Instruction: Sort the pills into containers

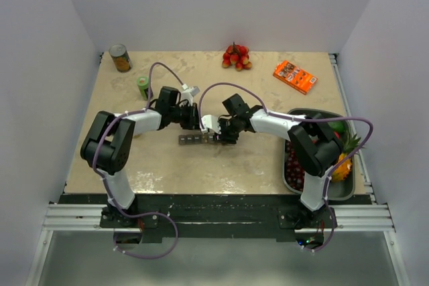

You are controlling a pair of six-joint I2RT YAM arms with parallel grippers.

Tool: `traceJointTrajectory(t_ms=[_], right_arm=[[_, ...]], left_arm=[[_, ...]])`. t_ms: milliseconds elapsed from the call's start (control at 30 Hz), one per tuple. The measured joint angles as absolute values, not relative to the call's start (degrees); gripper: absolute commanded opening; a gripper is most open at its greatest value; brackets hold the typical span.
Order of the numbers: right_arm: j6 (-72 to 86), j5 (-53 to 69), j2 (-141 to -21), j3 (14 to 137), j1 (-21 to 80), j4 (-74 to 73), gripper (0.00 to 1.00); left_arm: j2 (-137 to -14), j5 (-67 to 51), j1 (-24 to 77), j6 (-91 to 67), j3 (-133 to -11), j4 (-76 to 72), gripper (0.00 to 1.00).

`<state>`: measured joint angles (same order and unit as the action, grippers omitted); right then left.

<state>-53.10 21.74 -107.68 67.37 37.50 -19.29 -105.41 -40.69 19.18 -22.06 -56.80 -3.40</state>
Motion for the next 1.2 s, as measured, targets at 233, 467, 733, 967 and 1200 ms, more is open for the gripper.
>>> traceJointTrajectory(t_ms=[233, 467, 733, 967, 1200], right_arm=[[-52.3, 21.4, -108.3, 68.2, 37.5, -19.3, 0.19], [-51.6, 20.7, -108.7, 68.7, 37.5, -19.3, 0.19], [-51.1, 20.4, -108.7, 68.8, 37.5, -19.3, 0.19], [-51.0, 20.4, -108.7, 68.8, 37.5, -19.2, 0.19], [-50.9, 20.4, -108.8, 68.9, 37.5, -19.3, 0.18]], left_arm=[[-101.5, -39.1, 20.8, -21.9, -53.4, -0.1, 0.00], [-99.4, -35.5, 22.0, -22.2, -50.3, 2.0, 0.00], [-97.6, -33.3, 22.3, -23.2, -50.5, 3.0, 0.00], [-92.9, -32.5, 22.3, -24.5, -54.3, 4.0, 0.00], [-94.2, -32.2, 22.3, -24.9, -55.0, 3.2, 0.00]])
